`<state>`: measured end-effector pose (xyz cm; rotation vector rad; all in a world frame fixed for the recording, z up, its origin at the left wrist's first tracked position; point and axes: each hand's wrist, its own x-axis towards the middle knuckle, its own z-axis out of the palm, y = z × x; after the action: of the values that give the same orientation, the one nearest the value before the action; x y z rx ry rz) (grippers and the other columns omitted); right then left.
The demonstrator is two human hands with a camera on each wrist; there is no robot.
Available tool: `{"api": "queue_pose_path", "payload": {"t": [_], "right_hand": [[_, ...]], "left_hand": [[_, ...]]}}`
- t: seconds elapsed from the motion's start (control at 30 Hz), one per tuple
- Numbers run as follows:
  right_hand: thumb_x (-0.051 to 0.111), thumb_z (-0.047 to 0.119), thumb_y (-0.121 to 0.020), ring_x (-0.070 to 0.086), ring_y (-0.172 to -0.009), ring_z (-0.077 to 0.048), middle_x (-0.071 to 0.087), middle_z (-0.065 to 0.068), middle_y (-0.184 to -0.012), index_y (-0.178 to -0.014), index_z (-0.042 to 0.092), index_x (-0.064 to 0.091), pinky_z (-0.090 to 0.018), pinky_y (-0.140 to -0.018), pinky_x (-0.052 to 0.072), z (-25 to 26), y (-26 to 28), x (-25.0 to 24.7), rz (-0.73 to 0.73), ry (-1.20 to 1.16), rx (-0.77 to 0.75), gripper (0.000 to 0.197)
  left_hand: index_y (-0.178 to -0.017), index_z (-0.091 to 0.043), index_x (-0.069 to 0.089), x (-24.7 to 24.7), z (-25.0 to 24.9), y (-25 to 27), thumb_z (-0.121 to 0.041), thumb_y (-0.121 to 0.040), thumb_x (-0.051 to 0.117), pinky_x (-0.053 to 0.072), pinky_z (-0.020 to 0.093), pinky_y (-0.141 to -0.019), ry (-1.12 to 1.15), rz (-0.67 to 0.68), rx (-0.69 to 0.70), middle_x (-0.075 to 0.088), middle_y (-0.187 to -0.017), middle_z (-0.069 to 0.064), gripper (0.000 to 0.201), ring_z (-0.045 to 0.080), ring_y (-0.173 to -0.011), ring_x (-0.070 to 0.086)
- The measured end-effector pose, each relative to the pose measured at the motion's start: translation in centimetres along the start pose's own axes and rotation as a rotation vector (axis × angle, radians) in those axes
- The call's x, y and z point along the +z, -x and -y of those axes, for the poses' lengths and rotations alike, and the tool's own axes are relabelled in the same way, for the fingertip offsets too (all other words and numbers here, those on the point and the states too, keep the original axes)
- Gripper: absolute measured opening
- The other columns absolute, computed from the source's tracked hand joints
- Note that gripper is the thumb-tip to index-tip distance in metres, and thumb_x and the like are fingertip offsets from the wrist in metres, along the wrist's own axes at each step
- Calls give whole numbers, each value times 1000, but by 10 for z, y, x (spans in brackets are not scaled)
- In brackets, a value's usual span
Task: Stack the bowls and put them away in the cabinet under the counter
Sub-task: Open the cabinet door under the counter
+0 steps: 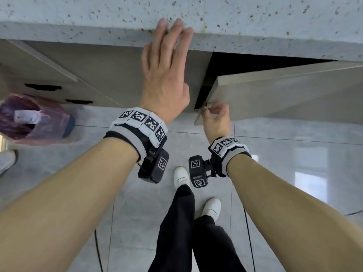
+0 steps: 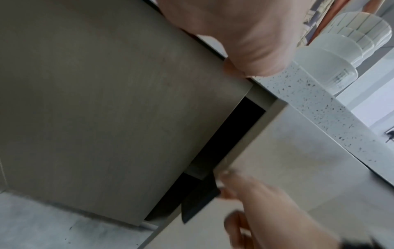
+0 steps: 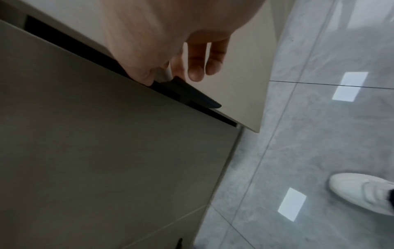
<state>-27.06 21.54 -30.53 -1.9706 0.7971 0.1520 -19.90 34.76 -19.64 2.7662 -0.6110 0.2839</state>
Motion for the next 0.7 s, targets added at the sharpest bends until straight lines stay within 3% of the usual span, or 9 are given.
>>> {"api": "queue_pose_path", "payload": {"t": [0.1, 0.23, 0.33, 0.47, 0.6, 0.7], "right_hand": [[56, 54, -89, 61, -91, -16, 62, 8, -103, -113, 18, 49, -31, -79, 46, -26, 39, -18, 9, 87, 60, 44], [43, 72, -84, 63, -83, -19, 66, 8, -94, -104, 23, 50, -37, -81, 50, -47, 87, -45, -60, 157, 198, 54], [39, 68, -88, 60, -79, -24, 62, 5, -85, -103, 19, 49, -39, -78, 50, -59, 114, -66, -68, 216, 266, 52], [41, 54, -89, 59, -78, -32, 52, 6, -74, -96, 20, 41, -38, -74, 46, -74, 144, -103, -70, 261, 328, 35], [47, 48, -90, 64, -88, -36, 68, -6, -96, -105, 20, 39, -39, -76, 49, -102, 170, -136, -134, 230, 353, 33], [52, 43, -90, 63, -95, -36, 67, -9, -106, -116, 17, 46, -37, -76, 47, -127, 183, -163, -208, 178, 376, 37]], "left_hand": [[-155, -9, 19, -3, -12, 4, -5, -74, 49, 15, 55, -120, -35, 41, -56, 14, -164, 11, 87, 35, -152, 8], [-157, -8, 10, -2, -34, 7, -6, -78, 52, 10, 51, -122, -96, 81, -110, 5, -166, 12, 89, 32, -153, 3], [-157, -8, 6, -2, -47, 6, -9, -80, 54, 9, 51, -123, -121, 146, -143, 0, -166, 15, 91, 32, -153, 1], [-156, -9, 11, -15, -61, 3, -12, -81, 57, 7, 52, -122, -155, 218, -158, -1, -165, 17, 88, 33, -153, 2], [-153, -9, 19, -15, -85, 2, -14, -81, 60, 6, 53, -122, -188, 260, -147, 0, -165, 18, 83, 33, -153, 4], [-151, -9, 21, -11, -102, -1, -12, -79, 61, 4, 52, -122, -196, 290, -178, -6, -164, 19, 83, 33, -153, 0]]}}
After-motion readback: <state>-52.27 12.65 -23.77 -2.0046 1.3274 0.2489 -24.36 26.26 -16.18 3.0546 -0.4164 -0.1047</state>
